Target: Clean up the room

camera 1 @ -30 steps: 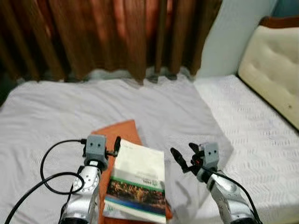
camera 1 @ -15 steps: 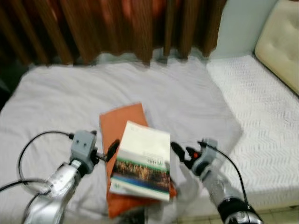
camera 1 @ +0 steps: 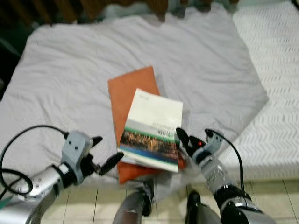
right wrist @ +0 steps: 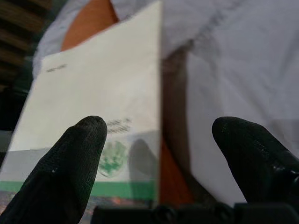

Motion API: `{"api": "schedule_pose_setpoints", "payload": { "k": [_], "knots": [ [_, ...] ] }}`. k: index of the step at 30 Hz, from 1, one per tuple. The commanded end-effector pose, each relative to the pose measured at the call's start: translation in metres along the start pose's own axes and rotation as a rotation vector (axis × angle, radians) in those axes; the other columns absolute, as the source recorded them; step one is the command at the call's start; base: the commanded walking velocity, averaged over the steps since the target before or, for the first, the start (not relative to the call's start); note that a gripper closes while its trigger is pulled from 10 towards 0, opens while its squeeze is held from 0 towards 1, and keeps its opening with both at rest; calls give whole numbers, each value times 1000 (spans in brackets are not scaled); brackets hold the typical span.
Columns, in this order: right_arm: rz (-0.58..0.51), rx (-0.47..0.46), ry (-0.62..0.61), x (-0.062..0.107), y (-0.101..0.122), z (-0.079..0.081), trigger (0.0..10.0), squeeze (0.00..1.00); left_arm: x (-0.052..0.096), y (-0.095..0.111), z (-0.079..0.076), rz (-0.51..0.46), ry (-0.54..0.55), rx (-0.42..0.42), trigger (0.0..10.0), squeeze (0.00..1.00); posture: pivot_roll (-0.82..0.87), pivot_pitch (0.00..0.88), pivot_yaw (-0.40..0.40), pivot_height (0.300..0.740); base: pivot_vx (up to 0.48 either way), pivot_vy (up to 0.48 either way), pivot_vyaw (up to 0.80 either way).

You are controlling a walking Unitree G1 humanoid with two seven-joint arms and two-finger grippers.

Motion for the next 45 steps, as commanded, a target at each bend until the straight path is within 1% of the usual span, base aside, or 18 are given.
{"api": "schedule_pose_setpoints", "payload": {
  "k": [1,4,5,8,11,13,14,16,18,19,23,29,30,31,37,40,42,45],
  "knots": [
    [35,-60,-37,3,-15,-7,10000,0,3,-10,-7,40,-2,21,10000,0,322,467,133,740,0,0,0],
    [49,-97,-44,4,-19,-9,10000,0,4,-18,-9,61,9,40,10000,0,319,466,126,740,0,0,0],
    [56,-113,-46,5,-21,-9,10000,0,4,-23,-5,57,50,67,10000,0,312,466,115,740,0,0,0],
    [61,-138,-30,3,-20,-7,10000,0,3,-32,6,34,162,92,10000,0,289,468,92,740,0,0,0],
    [53,-143,-10,1,-15,-4,10000,0,1,-29,12,2,226,66,10000,0,279,468,82,740,0,0,0],
    [52,-142,-1,0,-13,-1,10000,0,-1,-29,14,-16,256,64,10000,0,276,466,74,740,0,0,0],
    [50,-145,9,-2,-12,1,10000,0,-3,-30,19,-41,314,70,10000,0,267,468,68,740,0,0,0],
    [48,-147,11,-3,-11,3,10000,0,-6,-32,19,-48,327,71,10000,0,267,468,68,740,0,0,0],
    [37,-149,18,-5,-8,6,10000,0,-14,-35,12,-59,332,61,10000,0,259,470,63,740,0,0,0],
    [37,-149,18,-5,-8,6,10000,0,-14,-35,12,-59,332,61,10000,0,259,470,63,740,0,0,0],
    [25,-129,32,-10,-2,12,10000,0,-24,-32,3,-82,335,40,10000,0,250,472,58,740,0,0,0],
    [22,-100,48,-14,3,20,10000,0,-24,-35,-4,-83,337,30,10000,0,245,470,57,740,0,0,0],
    [19,-99,51,-15,5,21,9569,0,-24,-36,-4,-85,341,29,10000,0,245,470,57,740,0,0,0],
    [14,-100,57,-16,7,22,10000,0,-23,-35,-4,-87,344,29,10000,0,245,470,57,740,0,0,0],
    [-18,-120,95,-18,19,28,10000,0,-24,-37,-7,-90,347,29,10000,0,240,469,52,740,0,0,0],
    [-31,-125,147,-20,26,37,10000,0,-24,-38,-12,-92,337,34,10000,0,236,474,50,740,0,0,0],
    [-32,-129,156,-21,27,39,10000,0,-24,-38,-13,-91,337,35,10000,0,236,474,50,740,0,0,0],
    [-5,-146,202,-22,22,48,10000,0,-25,-41,-14,-87,339,40,10000,0,228,471,47,740,0,0,0]
  ]
}}
Point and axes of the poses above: a point about 5 cm out from each wrist's last joint towards the gripper, its own x axis pointing back from the gripper into the wrist, its own y axis along the axis of the wrist's last joint, z = x × y, the point moved 5 cm from there along -x, pointing out of the wrist towards the gripper, and after that the axes turned 6 degrees about -x, right-handed, at the moved point
